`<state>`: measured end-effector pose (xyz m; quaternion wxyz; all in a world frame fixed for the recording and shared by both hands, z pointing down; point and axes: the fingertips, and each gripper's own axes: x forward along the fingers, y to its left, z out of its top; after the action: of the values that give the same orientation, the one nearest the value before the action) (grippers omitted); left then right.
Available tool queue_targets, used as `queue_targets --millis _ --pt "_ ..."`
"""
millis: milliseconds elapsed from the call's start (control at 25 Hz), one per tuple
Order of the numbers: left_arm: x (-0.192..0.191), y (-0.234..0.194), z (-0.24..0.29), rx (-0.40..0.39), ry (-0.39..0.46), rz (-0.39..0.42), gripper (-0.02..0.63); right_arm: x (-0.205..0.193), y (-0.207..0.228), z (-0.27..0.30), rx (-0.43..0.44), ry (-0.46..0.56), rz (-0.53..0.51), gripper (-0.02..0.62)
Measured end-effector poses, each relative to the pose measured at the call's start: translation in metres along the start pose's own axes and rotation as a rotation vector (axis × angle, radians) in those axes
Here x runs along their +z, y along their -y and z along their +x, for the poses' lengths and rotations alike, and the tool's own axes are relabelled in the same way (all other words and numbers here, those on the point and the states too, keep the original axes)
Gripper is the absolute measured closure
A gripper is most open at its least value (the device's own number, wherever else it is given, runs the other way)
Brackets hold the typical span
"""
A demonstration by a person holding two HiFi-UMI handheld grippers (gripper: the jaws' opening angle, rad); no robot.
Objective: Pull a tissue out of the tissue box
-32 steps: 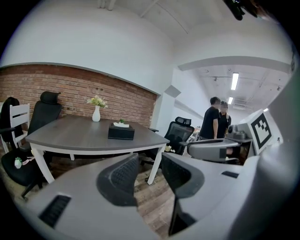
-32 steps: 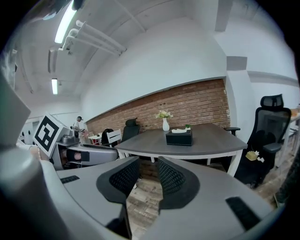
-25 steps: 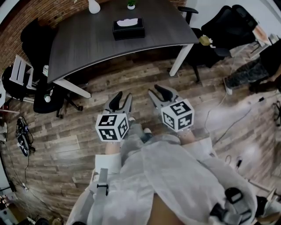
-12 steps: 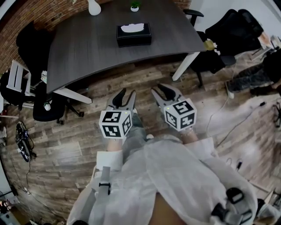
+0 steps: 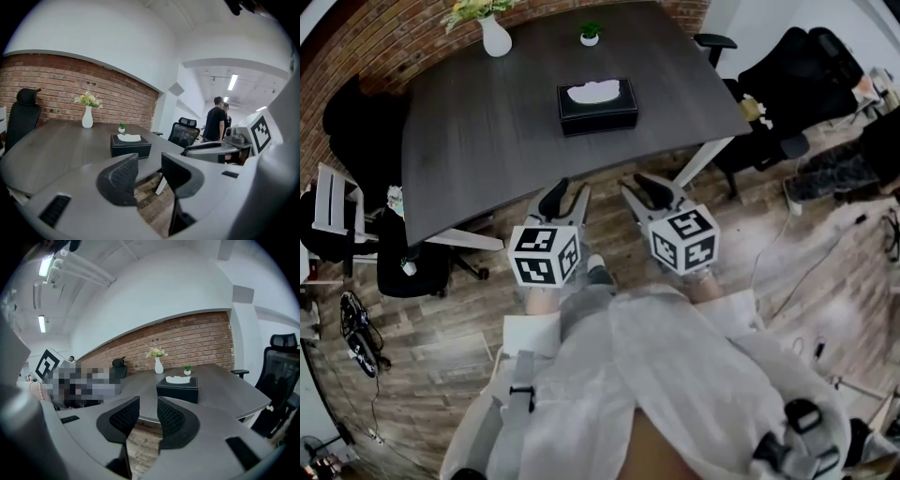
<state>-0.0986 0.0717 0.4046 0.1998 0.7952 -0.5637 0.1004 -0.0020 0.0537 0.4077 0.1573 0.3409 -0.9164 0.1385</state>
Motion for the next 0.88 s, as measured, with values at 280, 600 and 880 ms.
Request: queue_targets --millis 280,600,880 --pt "0.022 -0.04 0.033 -0.065 -0.01 0.028 0.469 0.019 0.011 0.045 -0.042 0.01 0.011 0.495" --pt "0.01 -0.053 0.06 -0.136 -0.073 0.022 0.469 0.003 0.031 0.058 -0.135 -0.028 0.096 0.495" --pt "0.003 -0.06 0.083 -0.171 -0.122 0.014 0.469 -0.002 0.04 0.078 -0.146 -0.052 0.135 0.495"
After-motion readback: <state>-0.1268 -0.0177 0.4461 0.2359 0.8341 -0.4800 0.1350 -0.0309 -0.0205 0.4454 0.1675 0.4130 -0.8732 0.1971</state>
